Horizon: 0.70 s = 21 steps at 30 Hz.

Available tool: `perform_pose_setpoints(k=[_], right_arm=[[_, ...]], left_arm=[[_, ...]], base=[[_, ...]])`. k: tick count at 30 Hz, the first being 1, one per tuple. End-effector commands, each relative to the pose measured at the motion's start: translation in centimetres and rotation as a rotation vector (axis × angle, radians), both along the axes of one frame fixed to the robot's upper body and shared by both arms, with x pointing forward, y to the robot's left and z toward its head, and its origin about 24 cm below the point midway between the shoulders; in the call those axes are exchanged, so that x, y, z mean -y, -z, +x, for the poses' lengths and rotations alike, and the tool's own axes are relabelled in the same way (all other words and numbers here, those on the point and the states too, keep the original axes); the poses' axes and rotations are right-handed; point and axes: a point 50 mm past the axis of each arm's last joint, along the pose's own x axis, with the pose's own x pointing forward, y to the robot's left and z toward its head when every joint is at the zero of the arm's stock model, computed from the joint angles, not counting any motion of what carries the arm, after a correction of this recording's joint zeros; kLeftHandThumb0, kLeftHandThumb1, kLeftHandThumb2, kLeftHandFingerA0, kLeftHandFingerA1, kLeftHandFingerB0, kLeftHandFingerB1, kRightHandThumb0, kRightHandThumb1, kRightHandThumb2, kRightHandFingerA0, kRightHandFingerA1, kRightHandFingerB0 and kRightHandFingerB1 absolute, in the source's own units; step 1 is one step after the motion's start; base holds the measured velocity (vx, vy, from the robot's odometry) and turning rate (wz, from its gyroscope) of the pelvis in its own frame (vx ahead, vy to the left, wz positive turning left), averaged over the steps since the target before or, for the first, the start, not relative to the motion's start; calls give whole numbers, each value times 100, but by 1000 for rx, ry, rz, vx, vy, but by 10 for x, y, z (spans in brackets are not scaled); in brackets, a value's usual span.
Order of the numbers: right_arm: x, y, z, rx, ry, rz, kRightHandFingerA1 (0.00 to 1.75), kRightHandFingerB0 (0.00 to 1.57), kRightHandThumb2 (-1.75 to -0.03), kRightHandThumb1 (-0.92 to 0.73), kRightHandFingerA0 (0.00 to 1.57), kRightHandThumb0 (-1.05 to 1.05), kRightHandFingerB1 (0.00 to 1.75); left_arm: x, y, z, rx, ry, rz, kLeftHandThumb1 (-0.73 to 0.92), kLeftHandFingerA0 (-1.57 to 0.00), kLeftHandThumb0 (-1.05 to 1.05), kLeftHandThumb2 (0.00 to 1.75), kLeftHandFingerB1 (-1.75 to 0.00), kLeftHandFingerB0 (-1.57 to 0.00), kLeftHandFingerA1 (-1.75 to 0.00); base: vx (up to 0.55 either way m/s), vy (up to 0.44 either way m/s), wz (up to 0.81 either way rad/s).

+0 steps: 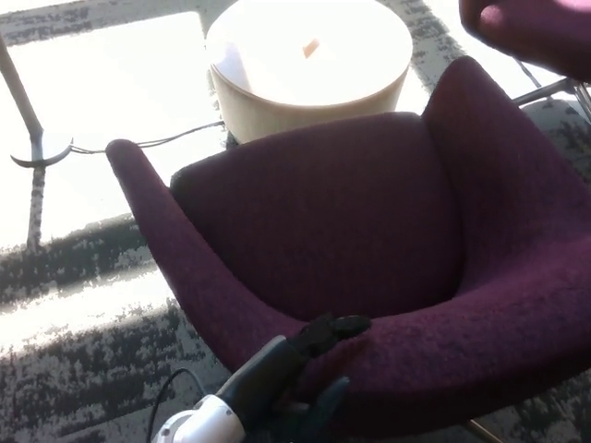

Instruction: The robot stands in front of a sofa and uses its left hand to push the left side of the sofa

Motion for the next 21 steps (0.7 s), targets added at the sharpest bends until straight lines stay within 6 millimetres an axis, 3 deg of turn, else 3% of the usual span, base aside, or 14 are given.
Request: perform_pose_setpoints(k=[1, 2, 3, 8, 10, 11, 13, 14, 15, 16, 17, 18, 19, 21], right_arm=[[6, -2, 1, 6, -5, -14, 40, 42, -67, -75, 49, -68, 37], [7, -3, 2, 7, -1, -9, 39, 44, -64, -79, 48, -64, 36], [7, -2, 0, -1, -1, -10, 56, 28, -104, -65, 43, -62, 47], [6, -4, 4, 16, -7, -11, 57, 30, -103, -65, 46, -62, 48], [5, -4, 4, 30, 5, 9, 41, 42, -66, -74, 50, -67, 37], [6, -4, 3, 22, -9, -27, 59, 24, -104, -65, 46, -61, 46], [6, -4, 3, 21, -11, -32, 59, 24, -104, -65, 46, -61, 46], [5, -4, 4, 23, -8, -32, 39, 38, -65, -82, 47, -61, 35], [5, -4, 4, 26, -3, -32, 39, 38, -65, -82, 47, -61, 35], [3, -4, 4, 41, -9, -51, 55, 20, -104, -67, 37, -57, 46], [3, -4, 4, 36, -11, -56, 55, 23, -105, -68, 38, -59, 47], [3, -3, 4, 29, -11, -63, 55, 24, -105, -69, 38, -57, 47], [3, -3, 4, 21, -13, -79, 38, 42, -67, -87, 49, -55, 35], [3, -3, 6, 16, -20, -93, 39, 48, -67, -88, 55, -54, 37]], left_arm=[[20, 7, -6, -44, 122, 87, 92, -6, -93, 73, -30, -11, -35], [28, 3, -5, -26, 149, 106, 78, 0, -96, 119, -34, -15, -44], [33, 3, -6, -38, 155, 109, 77, 0, -95, 119, -34, -14, -43], [42, -4, 0, 0, 179, 121, 72, -4, -84, 116, -39, -4, -48], [50, -8, 2, 35, 197, 132, 73, -5, -85, 116, -39, -2, -48], [55, -12, 2, 60, 237, 167, 81, 0, -95, 123, -28, -12, -42], [56, -13, 2, 62, 240, 174, 81, 0, -95, 123, -28, -12, -42], [59, -14, 2, 66, 249, 173, 77, -6, -90, 118, -32, -8, -46], [62, -16, 2, 71, 260, 171, 77, -6, -90, 118, -32, -8, -46], [69, -17, 1, 63, 270, 166, 92, -10, -96, 73, -28, -10, -38], [72, -18, 0, 60, 268, 145, 70, -4, -85, 115, -36, -3, -49], [74, -19, -1, 59, 268, 129, 71, -7, -85, 115, -37, -2, -50], [76, -19, -2, 63, 270, 125, 74, -13, -89, 115, -38, 0, -53], [82, -20, -3, 71, 273, 122, 73, -18, -89, 114, -39, 0, -55]], base=[[0, 0, 0], [0, 0, 0], [0, 0, 0], [0, 0, 0], [0, 0, 0], [0, 0, 0], [0, 0, 0], [0, 0, 0], [0, 0, 0], [0, 0, 0], [0, 0, 0], [0, 0, 0], [0, 0, 0], [0, 0, 0]])
